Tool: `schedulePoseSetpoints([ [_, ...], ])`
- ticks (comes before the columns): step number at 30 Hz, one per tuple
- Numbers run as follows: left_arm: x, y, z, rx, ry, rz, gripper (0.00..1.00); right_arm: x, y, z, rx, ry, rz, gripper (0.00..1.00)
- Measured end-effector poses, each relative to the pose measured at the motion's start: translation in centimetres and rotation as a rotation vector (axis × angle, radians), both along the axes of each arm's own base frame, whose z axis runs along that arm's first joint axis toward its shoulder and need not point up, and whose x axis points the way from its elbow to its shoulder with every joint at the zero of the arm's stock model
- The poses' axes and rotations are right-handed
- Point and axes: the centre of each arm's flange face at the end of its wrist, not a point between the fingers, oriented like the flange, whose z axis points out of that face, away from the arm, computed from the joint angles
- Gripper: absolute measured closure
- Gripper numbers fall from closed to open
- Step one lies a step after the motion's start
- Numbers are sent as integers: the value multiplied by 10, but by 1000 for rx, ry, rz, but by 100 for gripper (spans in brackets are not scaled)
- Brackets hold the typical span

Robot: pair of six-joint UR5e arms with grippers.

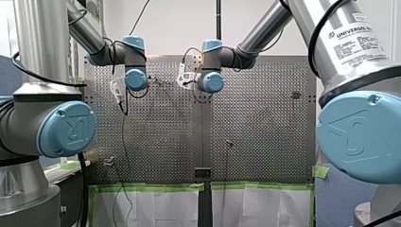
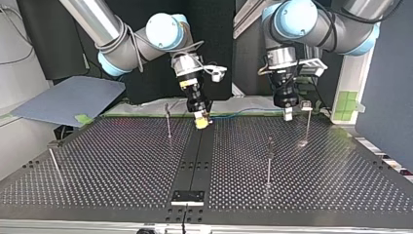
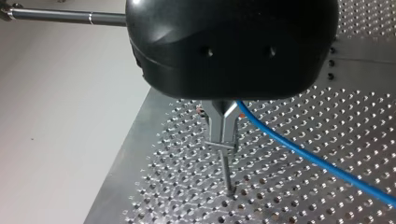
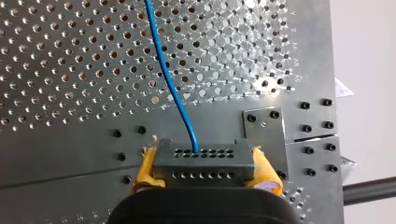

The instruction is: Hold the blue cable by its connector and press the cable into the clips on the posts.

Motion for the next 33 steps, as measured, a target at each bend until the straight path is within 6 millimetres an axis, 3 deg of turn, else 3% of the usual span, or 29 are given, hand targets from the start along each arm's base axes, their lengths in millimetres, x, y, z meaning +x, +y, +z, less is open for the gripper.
schedulePoseSetpoints([
  [11,6,-5,14,18,-30,-12,98,14,-13,-7,20,7,13,100],
  [23,19,-10,10,38,-24,-25,98,18,-38,27,18,-71,16,100],
  [33,37,-18,5,40,-13,-36,98,11,-57,34,14,-89,19,100],
])
